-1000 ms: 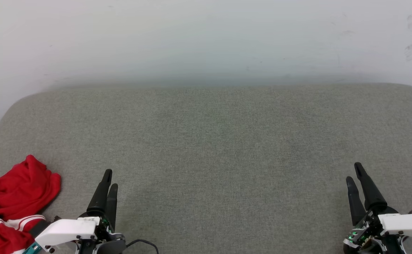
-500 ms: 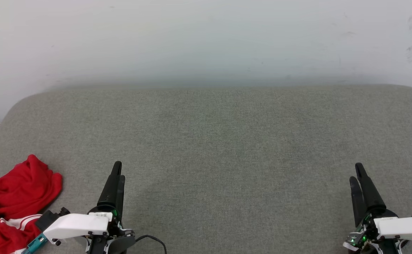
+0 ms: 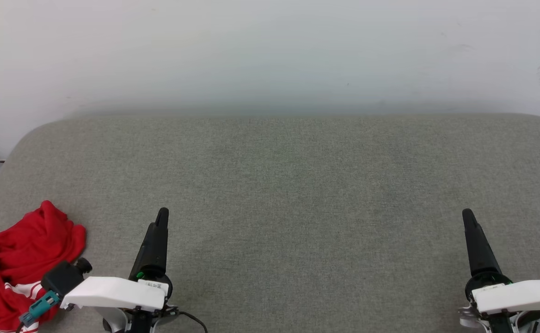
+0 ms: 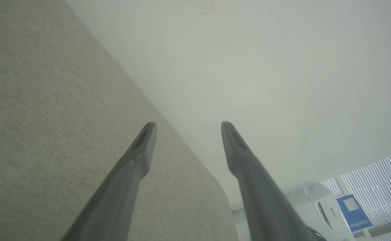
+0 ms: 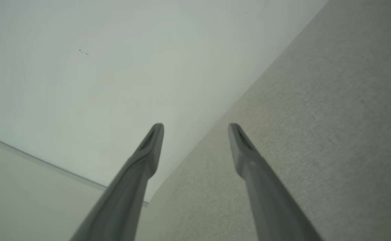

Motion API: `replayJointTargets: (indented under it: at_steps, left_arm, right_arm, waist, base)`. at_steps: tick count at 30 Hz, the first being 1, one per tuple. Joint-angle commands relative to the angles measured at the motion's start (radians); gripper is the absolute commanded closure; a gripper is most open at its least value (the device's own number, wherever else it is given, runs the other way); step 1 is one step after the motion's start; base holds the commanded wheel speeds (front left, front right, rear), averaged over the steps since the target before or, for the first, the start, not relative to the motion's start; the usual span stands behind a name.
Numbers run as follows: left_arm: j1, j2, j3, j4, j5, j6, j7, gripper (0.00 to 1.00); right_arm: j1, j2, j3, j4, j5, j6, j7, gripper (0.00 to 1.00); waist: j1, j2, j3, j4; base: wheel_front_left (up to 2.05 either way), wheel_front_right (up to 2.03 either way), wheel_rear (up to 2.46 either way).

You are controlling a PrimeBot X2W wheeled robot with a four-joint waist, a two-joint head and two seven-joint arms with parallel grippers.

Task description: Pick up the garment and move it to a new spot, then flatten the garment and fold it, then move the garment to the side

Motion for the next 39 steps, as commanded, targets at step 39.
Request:
replayJointTargets:
  at_steps: [39]
  left_arm:
    - [-0.016, 0.128, -0.191, -0.033, 0.790, 0.189, -0.121, 0.00]
  right_arm:
    - [0.067, 0.013, -0.030, -0.137, -0.845, 0.002, -0.025, 0.00]
  waist:
    - [0.0000, 0.0000, -0.012, 0.014]
  base:
    - [0.00, 0.00, 0.00]
